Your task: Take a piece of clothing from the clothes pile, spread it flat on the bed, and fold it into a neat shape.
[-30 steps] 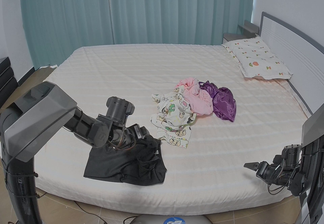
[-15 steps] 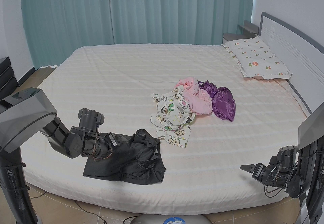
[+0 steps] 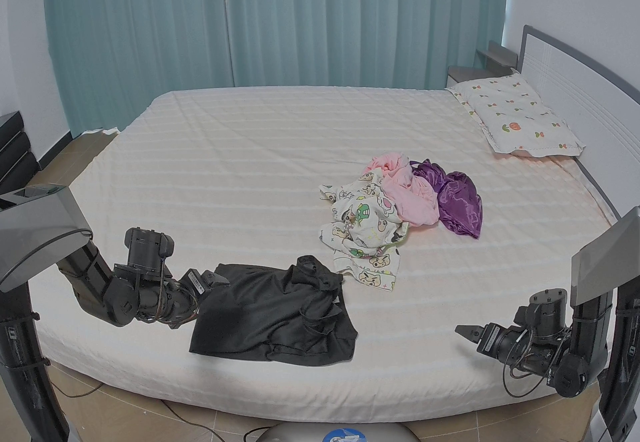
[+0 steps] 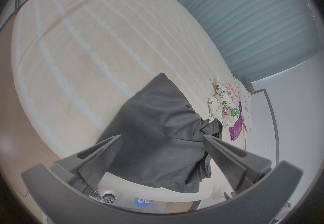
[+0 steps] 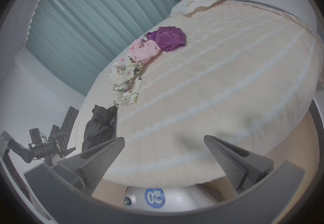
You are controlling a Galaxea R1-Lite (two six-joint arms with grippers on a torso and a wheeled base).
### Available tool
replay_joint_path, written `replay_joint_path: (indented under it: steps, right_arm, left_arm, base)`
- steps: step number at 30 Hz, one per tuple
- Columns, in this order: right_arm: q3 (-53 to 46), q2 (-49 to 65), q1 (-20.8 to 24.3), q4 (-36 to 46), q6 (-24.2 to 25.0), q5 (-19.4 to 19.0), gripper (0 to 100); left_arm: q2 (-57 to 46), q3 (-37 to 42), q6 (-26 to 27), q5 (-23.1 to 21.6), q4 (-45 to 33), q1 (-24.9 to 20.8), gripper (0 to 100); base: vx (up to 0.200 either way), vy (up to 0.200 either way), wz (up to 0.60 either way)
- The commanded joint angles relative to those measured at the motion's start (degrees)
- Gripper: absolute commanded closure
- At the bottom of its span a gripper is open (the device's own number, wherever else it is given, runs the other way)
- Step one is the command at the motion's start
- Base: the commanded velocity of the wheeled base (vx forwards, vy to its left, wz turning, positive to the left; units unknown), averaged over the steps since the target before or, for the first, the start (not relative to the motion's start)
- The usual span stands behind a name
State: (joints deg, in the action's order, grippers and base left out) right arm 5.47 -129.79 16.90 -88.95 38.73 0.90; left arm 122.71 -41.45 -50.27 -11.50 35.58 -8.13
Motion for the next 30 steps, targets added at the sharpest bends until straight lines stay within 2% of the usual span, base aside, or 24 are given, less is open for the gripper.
replay_joint_path:
  steps: [1, 5, 6, 7, 11, 14, 15, 18, 27, 30]
  right_arm:
    - [5.1, -1.9, 5.8, -0.9, -0.5, 4.1, 0]
    - [7.4, -2.1, 8.3, 0.1, -2.1, 4.9, 0]
    - [9.4, -2.1, 9.3, 2.2, -5.9, 4.8, 0]
    - [10.3, -2.1, 9.6, 3.1, -7.4, 4.8, 0]
    - [14.1, -2.2, 10.9, 6.3, -10.3, 4.6, 0]
    - [16.8, -2.2, 11.0, 10.0, -12.9, 3.2, 0]
    - [18.8, -2.3, 11.0, 11.9, -16.2, 2.0, 0]
    - [21.9, -2.7, 10.8, 13.7, -19.2, 1.1, 0]
    - [29.9, -3.1, 10.3, 23.4, -25.5, -1.4, 0]
    - [32.5, -3.7, 8.7, 26.5, -29.7, -1.3, 0]
  left_arm:
    - [-0.1, 0.3, 0.0, 0.0, 0.1, 1.3, 0]
    - [-0.2, 0.3, -0.1, -0.2, 0.1, 2.3, 0]
    - [0.0, 0.3, -0.1, -0.4, 0.1, 2.9, 0]
    - [0.1, 0.3, -0.1, -0.5, 0.2, 3.0, 0]
    - [0.4, 0.0, -0.1, -0.6, 0.2, 3.5, 0]
    - [0.7, -0.2, 0.0, -0.6, 0.2, 3.9, 0]
    - [1.2, -0.3, 0.0, -0.7, 0.3, 4.3, 0]
    - [1.7, -0.4, 0.1, -0.7, 0.3, 4.3, 0]
    - [1.8, -0.2, 0.2, -0.7, 0.4, 4.2, 0]
    - [1.8, 0.0, 0.3, -0.7, 0.4, 4.2, 0]
  base:
    - [0.0, 0.2, 0.0]
    - [0.0, 0.2, 0.0]
    - [0.0, 0.2, 0.0]
    - [0.0, 0.2, 0.0]
    - [0.0, 0.2, 0.0]
    - [0.0, 0.2, 0.0]
    - [0.0, 0.2, 0.0]
    - [0.0, 0.2, 0.0]
    - [0.0, 0.0, 0.0]
    - [0.0, 0.0, 0.0]
